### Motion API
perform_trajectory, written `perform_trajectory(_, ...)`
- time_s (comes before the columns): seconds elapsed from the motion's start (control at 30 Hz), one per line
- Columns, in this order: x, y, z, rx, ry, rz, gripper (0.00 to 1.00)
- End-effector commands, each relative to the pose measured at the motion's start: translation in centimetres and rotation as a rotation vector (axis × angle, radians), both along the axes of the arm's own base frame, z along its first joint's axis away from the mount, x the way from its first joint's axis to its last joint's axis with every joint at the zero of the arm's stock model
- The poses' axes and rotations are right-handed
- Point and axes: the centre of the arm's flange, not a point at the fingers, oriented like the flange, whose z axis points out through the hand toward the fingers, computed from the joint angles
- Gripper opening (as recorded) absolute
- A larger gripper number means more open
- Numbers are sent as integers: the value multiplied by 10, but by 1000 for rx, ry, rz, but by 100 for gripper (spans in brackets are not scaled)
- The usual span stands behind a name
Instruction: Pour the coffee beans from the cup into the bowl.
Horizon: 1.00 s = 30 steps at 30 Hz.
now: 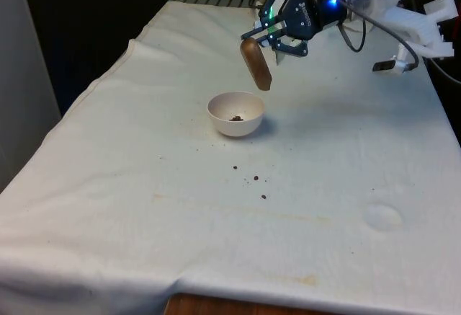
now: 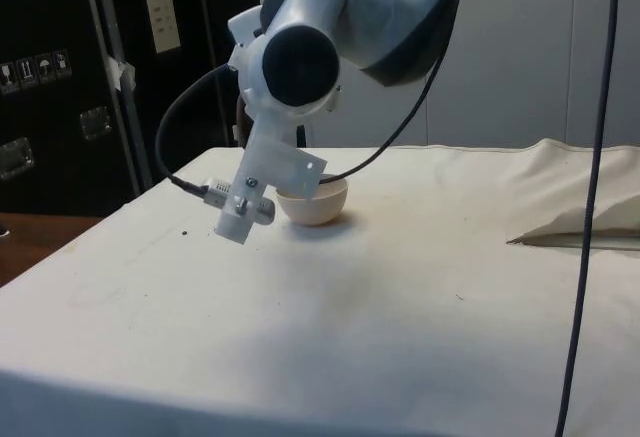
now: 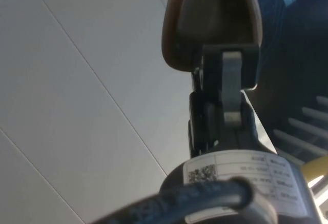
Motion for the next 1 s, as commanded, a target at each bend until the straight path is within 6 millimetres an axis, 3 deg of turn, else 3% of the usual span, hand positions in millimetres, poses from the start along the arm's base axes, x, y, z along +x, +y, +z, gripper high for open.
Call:
perform_trajectory(0.0,-2,1,1,26,0,2,0)
perform_trajectory(0.97,18,-5,-6,196,-7,21,0)
